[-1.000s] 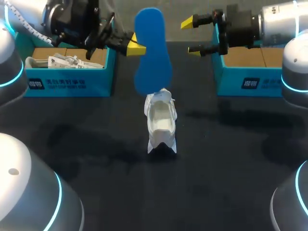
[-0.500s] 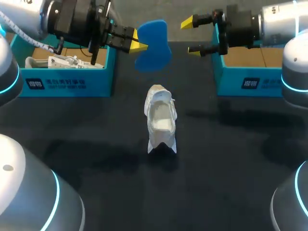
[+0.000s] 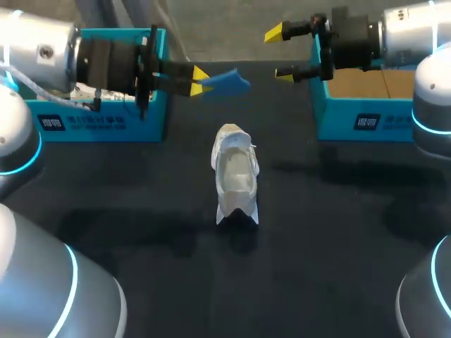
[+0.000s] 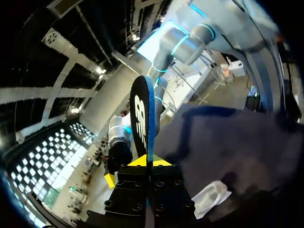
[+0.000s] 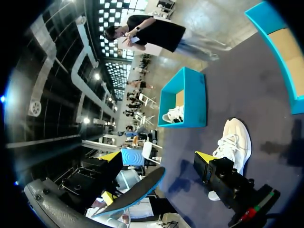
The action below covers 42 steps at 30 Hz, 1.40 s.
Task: Take the shoe out of the shoebox, open the shoe tongue, remove and reinsert the insole, then place the shoe into the shoebox
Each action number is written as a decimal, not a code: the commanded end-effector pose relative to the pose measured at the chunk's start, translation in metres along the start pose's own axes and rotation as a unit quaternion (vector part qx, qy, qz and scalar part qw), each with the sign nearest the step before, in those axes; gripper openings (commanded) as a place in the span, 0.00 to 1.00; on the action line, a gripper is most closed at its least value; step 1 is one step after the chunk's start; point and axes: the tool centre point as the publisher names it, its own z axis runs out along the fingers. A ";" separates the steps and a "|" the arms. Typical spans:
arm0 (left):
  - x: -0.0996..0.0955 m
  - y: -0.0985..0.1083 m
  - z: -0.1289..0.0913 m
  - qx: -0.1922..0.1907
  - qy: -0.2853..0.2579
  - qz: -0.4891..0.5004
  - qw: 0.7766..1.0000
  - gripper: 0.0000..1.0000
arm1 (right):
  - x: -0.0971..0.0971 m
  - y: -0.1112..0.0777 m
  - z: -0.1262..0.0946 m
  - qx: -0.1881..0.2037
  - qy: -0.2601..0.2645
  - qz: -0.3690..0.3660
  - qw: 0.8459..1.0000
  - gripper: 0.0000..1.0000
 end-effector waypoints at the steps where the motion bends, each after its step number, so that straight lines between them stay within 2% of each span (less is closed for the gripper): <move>1: 0.004 0.024 0.008 -0.014 0.005 0.144 0.989 0.00 | 0.000 0.000 0.001 -0.001 -0.001 0.000 1.000 1.00; 2: 0.004 0.031 0.009 -0.020 0.007 0.187 0.982 0.00 | 0.000 0.000 0.001 -0.001 -0.001 0.000 1.000 1.00; 6: 0.006 0.047 0.011 -0.030 0.014 0.259 0.965 0.00 | 0.000 0.000 0.001 -0.001 -0.001 0.000 1.000 1.00; 7: 0.007 0.055 0.011 -0.034 0.016 0.303 0.952 0.00 | 0.000 0.000 0.001 -0.001 -0.001 0.000 1.000 1.00; 11: 0.004 0.071 0.012 -0.034 0.001 0.346 0.938 0.00 | 0.000 0.000 0.001 -0.001 -0.001 0.000 1.000 1.00; 13: 0.003 0.078 0.012 -0.034 0.000 0.386 0.922 0.00 | 0.000 0.000 0.001 -0.001 -0.001 0.000 1.000 1.00; 15: 0.000 0.082 0.013 -0.035 -0.018 0.401 0.915 0.00 | 0.000 0.000 0.001 -0.001 -0.001 0.000 1.000 1.00; 19: -0.006 0.090 0.015 -0.041 -0.019 0.433 0.900 0.00 | 0.000 0.000 0.001 0.002 0.005 0.002 1.000 1.00; 21: -0.009 0.093 0.016 -0.042 -0.025 0.428 0.903 0.00 | -0.002 0.000 0.002 0.008 0.003 0.008 1.000 1.00; 22: -0.010 0.094 0.016 -0.040 -0.023 0.441 0.897 0.00 | -0.002 0.000 0.002 0.013 0.007 0.011 1.000 1.00; 27: -0.014 0.098 0.020 -0.038 -0.028 0.422 0.905 0.00 | -0.003 -0.003 0.010 0.024 0.017 0.017 0.999 1.00; 32: -0.015 0.103 0.030 -0.036 -0.028 0.407 0.912 0.00 | 0.003 -0.008 0.026 0.038 0.026 0.010 0.999 1.00; 39: -0.018 0.108 0.044 -0.033 -0.033 0.404 0.914 0.00 | 0.014 -0.017 0.034 0.048 0.027 -0.003 0.999 0.99; 40: -0.018 0.109 0.045 -0.033 -0.032 0.403 0.914 0.00 | 0.015 -0.018 0.035 0.048 0.027 -0.004 0.998 0.93; 41: -0.018 0.110 0.047 -0.033 -0.032 0.404 0.914 0.00 | 0.015 -0.019 0.035 0.048 0.026 -0.005 0.998 0.82; 42: -0.018 0.111 0.048 -0.033 -0.032 0.403 0.914 0.00 | 0.015 -0.020 0.035 0.048 0.022 -0.006 0.999 0.66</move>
